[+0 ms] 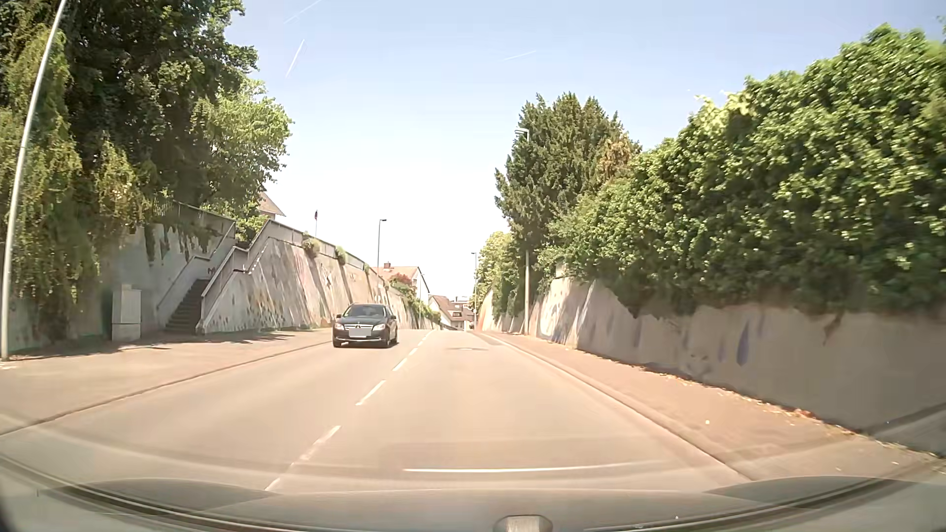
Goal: Follow the waypoints while adhering to traffic rules and regulations
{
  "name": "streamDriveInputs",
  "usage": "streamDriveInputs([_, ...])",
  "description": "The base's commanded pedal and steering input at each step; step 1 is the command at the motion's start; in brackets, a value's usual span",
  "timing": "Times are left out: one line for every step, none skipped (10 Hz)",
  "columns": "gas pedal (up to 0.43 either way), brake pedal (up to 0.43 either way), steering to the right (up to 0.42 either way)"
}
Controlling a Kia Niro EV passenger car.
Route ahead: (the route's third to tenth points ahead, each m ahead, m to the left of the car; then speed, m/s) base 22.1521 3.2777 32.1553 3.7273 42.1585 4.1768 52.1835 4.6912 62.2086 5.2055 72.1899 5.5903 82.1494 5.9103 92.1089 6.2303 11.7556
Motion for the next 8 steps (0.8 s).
streamDriveInputs([0.28,0.0,-0.013])
streamDriveInputs([0.28,0.0,-0.018])
streamDriveInputs([0.28,0.0,-0.021])
streamDriveInputs([0.28,0.0,-0.025])
streamDriveInputs([0.28,0.0,-0.026])
streamDriveInputs([0.28,0.0,-0.027])
streamDriveInputs([0.28,0.0,-0.025])
streamDriveInputs([0.28,0.0,-0.019])
